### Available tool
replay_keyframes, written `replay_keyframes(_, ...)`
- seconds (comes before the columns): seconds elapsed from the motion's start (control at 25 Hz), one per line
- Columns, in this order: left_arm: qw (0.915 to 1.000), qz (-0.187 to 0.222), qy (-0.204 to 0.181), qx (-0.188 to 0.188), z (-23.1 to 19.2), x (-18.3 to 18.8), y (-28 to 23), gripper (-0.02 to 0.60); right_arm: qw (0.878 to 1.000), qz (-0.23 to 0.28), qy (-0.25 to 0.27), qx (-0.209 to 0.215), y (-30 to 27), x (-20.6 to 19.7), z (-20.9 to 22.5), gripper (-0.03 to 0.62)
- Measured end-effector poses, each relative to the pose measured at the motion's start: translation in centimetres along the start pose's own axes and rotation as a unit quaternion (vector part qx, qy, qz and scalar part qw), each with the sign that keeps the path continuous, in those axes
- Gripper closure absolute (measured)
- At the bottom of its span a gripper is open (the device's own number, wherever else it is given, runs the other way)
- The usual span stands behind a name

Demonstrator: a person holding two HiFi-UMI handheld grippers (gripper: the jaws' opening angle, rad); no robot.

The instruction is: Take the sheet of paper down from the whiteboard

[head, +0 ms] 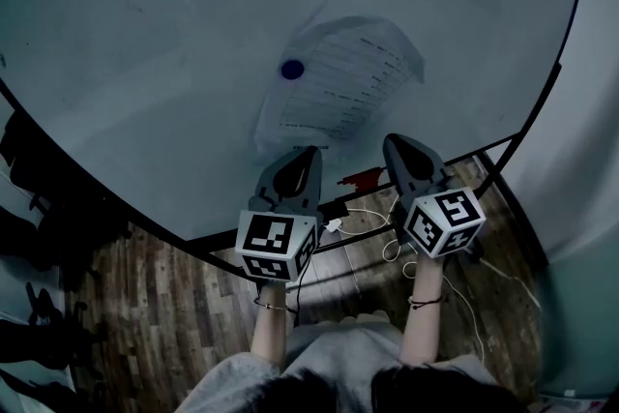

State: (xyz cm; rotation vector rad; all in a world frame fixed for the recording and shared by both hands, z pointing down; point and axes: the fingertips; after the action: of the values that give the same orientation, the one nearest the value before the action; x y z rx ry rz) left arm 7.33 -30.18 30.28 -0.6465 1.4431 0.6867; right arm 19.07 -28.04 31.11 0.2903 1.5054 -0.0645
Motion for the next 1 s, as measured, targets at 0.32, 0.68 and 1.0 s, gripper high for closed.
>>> replay_keyframes(0.32,0.9977,0.014,-0.018,0.064,-0.5,2.4,-1.3,0.577,0.999,-0.007,-0.005,0.035,-1.6,1.4,2.6,0.594)
replay_keyframes(0.68,0.9916,0.013,-0.046,0.12,-1.3,3.4,-1.6,0.577,0.997,-0.01,-0.013,0.078,-2.6,1.3,3.0,0.592)
replay_keyframes(1.0,0.9827,0.026,-0.081,0.165,-2.1,5.5,-1.6,0.575,0.994,-0.009,-0.023,0.108,-3.4,1.4,2.6,0.536)
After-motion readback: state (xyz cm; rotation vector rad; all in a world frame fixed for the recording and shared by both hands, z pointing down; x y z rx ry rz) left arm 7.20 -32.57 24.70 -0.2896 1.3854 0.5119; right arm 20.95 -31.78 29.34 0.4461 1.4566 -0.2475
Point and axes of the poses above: the fingertips, and each gripper's own axes: y backward along the fingers, z to its right, x out of its top, and after that the axes turned 4 degrees about y, right-handed
